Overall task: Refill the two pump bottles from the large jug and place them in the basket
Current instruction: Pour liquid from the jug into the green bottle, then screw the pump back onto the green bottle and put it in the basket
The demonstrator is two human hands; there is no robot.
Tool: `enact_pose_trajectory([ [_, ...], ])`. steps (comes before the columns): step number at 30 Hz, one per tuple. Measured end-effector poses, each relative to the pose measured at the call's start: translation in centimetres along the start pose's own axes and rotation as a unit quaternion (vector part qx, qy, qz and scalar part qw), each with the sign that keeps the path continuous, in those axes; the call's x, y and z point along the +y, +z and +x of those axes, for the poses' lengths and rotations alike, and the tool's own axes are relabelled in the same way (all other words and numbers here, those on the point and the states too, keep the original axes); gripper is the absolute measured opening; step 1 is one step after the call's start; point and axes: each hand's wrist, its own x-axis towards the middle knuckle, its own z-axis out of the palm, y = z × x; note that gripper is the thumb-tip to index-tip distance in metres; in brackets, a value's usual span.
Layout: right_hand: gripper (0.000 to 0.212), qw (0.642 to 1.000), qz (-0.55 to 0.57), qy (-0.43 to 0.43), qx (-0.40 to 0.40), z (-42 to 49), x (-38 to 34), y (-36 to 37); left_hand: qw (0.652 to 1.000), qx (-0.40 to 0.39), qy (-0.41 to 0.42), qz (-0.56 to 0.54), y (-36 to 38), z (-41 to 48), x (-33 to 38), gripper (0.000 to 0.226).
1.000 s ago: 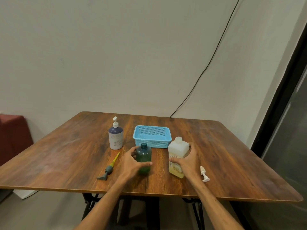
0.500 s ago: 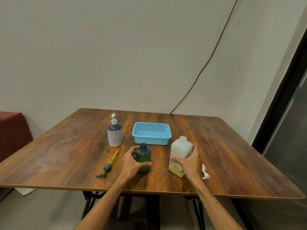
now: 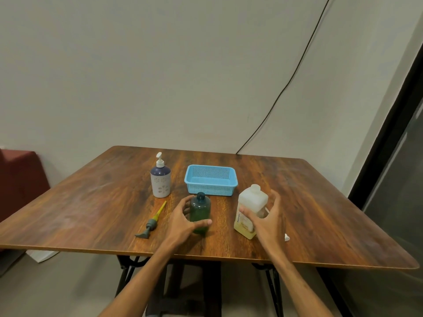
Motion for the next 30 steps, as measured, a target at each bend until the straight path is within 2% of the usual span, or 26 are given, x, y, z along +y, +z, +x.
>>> enact_pose_trajectory([
  [3, 0.079, 0.992, -0.017, -0.087, 0.088, -1.4, -1.7, -0.1, 0.999, 0.036, 0.024, 0.001, -0.9, -0.8, 0.2, 0.111],
  [6, 0.054, 0.972, -0.029, -0.187, 0.136, -3.6, -3.4, 0.6, 0.994, 0.084, 0.063, 0.041, -2.1, -1.6, 0.0, 0.091],
  [8, 0.040, 0.966, -0.029, -0.232, 0.113, -5.0, -4.1, 1.9, 0.984, 0.122, 0.088, 0.095, -3.4, -2.2, -0.3, 0.071],
  [10, 0.033, 0.969, -0.015, -0.238, 0.055, -6.0, -4.4, 3.7, 0.969, 0.160, 0.104, 0.161, -4.9, -2.5, -1.0, 0.060],
  [14, 0.048, 0.989, 0.025, -0.145, -0.032, -6.7, -3.8, 7.4, 0.947, 0.191, 0.060, 0.250, -7.4, -2.7, -3.2, 0.062],
  [18, 0.075, 0.994, -0.018, -0.060, -0.088, -6.6, -2.8, 10.2, 0.940, 0.178, -0.025, 0.291, -8.4, -2.7, -5.2, 0.066],
  [20, 0.083, 0.993, -0.022, -0.032, -0.114, -6.3, -2.2, 11.2, 0.935, 0.173, -0.042, 0.307, -8.5, -2.5, -5.8, 0.065],
  [26, 0.082, 0.988, 0.034, 0.008, -0.152, -5.8, -1.3, 13.0, 0.908, 0.195, -0.025, 0.371, -8.3, -2.0, -6.6, 0.043],
  [30, 0.080, 0.986, 0.040, 0.008, -0.159, -5.6, -1.2, 13.1, 0.916, 0.197, -0.001, 0.350, -8.5, -1.9, -6.7, 0.034],
])
